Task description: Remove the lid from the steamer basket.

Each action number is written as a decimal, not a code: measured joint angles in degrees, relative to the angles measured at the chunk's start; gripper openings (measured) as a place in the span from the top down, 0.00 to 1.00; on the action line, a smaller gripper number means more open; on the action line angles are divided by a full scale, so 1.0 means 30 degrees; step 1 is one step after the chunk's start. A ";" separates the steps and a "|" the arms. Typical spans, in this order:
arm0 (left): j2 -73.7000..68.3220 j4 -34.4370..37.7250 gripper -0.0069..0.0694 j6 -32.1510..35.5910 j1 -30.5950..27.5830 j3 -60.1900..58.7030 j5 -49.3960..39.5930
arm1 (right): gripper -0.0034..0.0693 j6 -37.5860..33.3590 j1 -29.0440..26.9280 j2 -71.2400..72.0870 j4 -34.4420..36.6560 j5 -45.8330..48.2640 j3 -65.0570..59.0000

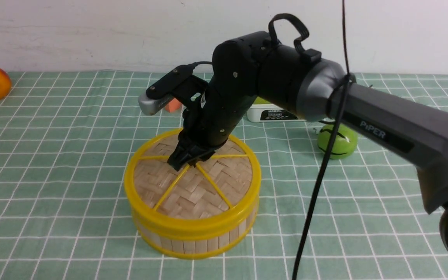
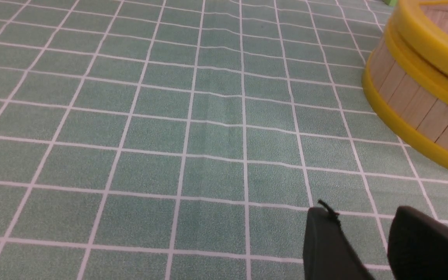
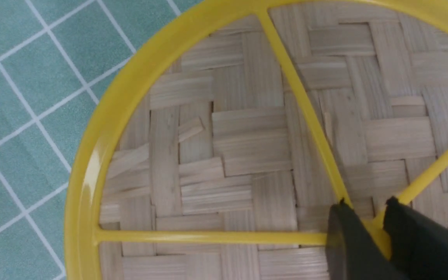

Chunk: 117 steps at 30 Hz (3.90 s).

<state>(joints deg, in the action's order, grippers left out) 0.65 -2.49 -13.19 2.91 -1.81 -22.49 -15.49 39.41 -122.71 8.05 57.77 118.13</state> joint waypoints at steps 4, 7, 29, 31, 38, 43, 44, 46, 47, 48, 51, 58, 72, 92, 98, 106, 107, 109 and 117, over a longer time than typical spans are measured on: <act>0.0000 0.0000 0.60 0.0000 0.0000 0.0000 0.0000 | 0.85 0.0000 -0.0121 0.1909 -0.0925 0.1126 0.0170; 0.0000 0.0000 0.60 0.0000 0.0000 0.0000 0.0000 | 0.85 0.0000 -0.0620 0.3533 -0.1169 0.2487 0.0284; 0.0000 0.0000 0.60 0.0000 0.0000 0.0000 0.0000 | 0.85 -0.0434 -0.9296 1.2721 0.1981 -0.4301 -1.8129; 0.0000 0.0000 0.60 0.0000 0.0000 0.0000 0.0000 | 0.85 -0.0434 -0.9296 1.2307 0.2085 -0.5466 -1.8832; 0.0000 0.0000 0.60 0.0000 0.0000 0.0000 0.0000 | 0.85 -0.0434 -0.9296 1.0423 0.2404 -0.7929 -1.9323; 0.0000 0.0000 0.60 0.0000 0.0000 0.0000 0.0000 | 0.85 -0.0458 -0.9296 0.9265 0.2461 -0.8447 -1.9323; 0.0000 0.0000 0.60 0.0000 0.0000 0.0000 0.0000 | 0.84 -0.0458 -0.9296 0.9053 0.2432 -0.8674 -1.9323; 0.0000 0.0000 0.60 0.0000 0.0000 0.0000 0.0000 | 0.84 -0.0458 -0.9296 0.8872 0.2379 -0.8896 -1.9323; 0.0000 0.0000 0.60 0.0000 0.0000 0.0000 0.0000 | 0.81 -0.0458 -0.9296 0.8679 0.2280 -0.9180 -1.9323; 0.0000 0.0000 0.60 0.0000 0.0000 0.0000 0.0000 | 0.79 -0.0458 -0.9296 0.8592 0.2186 -0.9297 -1.9323; 0.0000 0.0000 0.60 0.0000 0.0000 0.0000 0.0000 | 0.68 -0.0458 -0.9296 0.8616 0.2100 -0.9463 -1.9264; 0.0000 0.0000 0.60 0.0000 0.0000 0.0000 0.0000 | 0.33 -0.0115 -0.9296 1.1743 0.1988 -0.6528 -1.8223; 0.0000 0.0000 0.60 0.0000 0.0000 0.0000 0.0000 | 0.97 0.0506 -0.9296 2.5207 0.2262 -0.4593 -2.2397; 0.0000 0.0000 0.60 0.0000 0.0000 0.0000 0.0000 | 0.97 0.0506 -0.9296 3.1816 0.2197 -0.7294 -2.6198; 0.0000 0.0000 0.60 0.0000 0.0000 0.0000 0.0000 | 0.96 0.0506 -0.9296 3.1816 0.1819 -0.7390 -2.6198; 0.0000 0.0000 0.60 0.0000 0.0000 0.0000 0.0000 | 0.95 0.0506 -0.9333 3.2597 0.1671 -0.9383 -2.8126; 0.0000 0.0000 0.60 0.0000 0.0000 0.0000 0.0000 | 0.95 0.0506 -0.9379 3.3023 0.1671 -1.0102 -2.8896; 0.0000 0.0000 0.60 0.0000 0.0000 0.0000 0.0000 | 0.95 0.0506 -0.9525 3.3515 0.1671 -1.0937 -2.9745; 0.0000 0.0000 0.60 0.0000 0.0000 0.0000 0.0000 | 0.95 0.0940 -1.1916 3.8000 -0.0004 -1.5049 -3.7135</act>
<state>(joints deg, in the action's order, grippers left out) 0.65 -2.49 -13.19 2.91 -1.81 -22.49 -12.67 3.66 -8.71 8.04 12.63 6.72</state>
